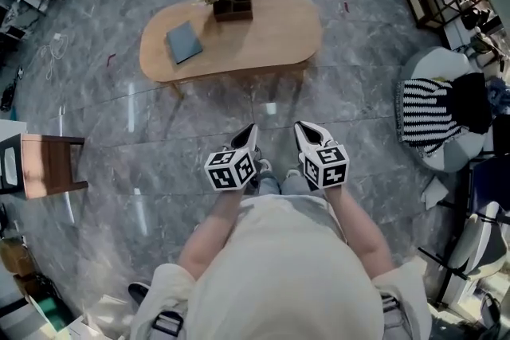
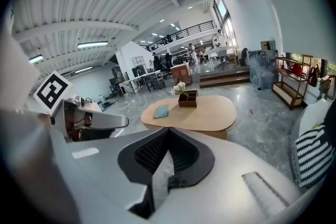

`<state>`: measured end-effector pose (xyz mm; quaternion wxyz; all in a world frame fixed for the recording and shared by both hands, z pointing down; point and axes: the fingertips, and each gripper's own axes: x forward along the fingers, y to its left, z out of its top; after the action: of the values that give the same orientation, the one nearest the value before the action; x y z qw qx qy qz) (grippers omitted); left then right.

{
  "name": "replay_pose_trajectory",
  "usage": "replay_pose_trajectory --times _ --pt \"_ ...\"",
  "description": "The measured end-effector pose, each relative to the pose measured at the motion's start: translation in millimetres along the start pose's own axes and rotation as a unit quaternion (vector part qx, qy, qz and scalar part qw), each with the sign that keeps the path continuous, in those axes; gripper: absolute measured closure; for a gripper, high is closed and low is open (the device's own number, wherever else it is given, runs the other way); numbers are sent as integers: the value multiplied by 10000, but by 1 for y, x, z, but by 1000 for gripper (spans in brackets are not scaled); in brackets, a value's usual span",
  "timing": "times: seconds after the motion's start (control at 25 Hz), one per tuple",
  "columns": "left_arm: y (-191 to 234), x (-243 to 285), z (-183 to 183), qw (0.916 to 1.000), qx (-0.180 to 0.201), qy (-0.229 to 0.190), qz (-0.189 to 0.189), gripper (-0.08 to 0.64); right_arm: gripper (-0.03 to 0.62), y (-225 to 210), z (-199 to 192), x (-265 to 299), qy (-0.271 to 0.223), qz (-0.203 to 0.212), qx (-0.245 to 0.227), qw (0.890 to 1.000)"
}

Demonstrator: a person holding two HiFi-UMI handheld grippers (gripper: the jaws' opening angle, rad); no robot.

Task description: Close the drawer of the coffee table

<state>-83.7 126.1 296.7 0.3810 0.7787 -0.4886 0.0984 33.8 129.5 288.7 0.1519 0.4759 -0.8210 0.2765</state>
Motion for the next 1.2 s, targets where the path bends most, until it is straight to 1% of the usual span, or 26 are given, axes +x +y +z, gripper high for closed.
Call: replay_pose_trajectory --times 0.12,0.32,0.52,0.6,0.76,0.96,1.2 --pt "-20 -11 6 9999 -19 -133 -10 558 592 0 12 -21 -104 130 -100 9998" --pt "-45 -25 6 9993 -108 -347 -35 558 592 5 25 -48 -207 342 -419 9983" --pt "-66 -31 2 9989 132 -446 -91 558 592 12 36 -68 -362 551 -735 9951" --pt "-73 -30 1 9986 154 -495 -122 558 592 9 39 -72 -459 555 -751 9946" --pt "-78 -28 -4 9983 65 -567 -124 560 592 4 38 -77 -571 548 -612 9950" --pt "-82 -29 -7 9978 -11 -651 -113 558 592 4 37 -86 -683 599 -745 9931" --pt "-87 -28 -10 9975 15 -697 -93 558 593 -3 39 -90 -784 578 -720 9926"
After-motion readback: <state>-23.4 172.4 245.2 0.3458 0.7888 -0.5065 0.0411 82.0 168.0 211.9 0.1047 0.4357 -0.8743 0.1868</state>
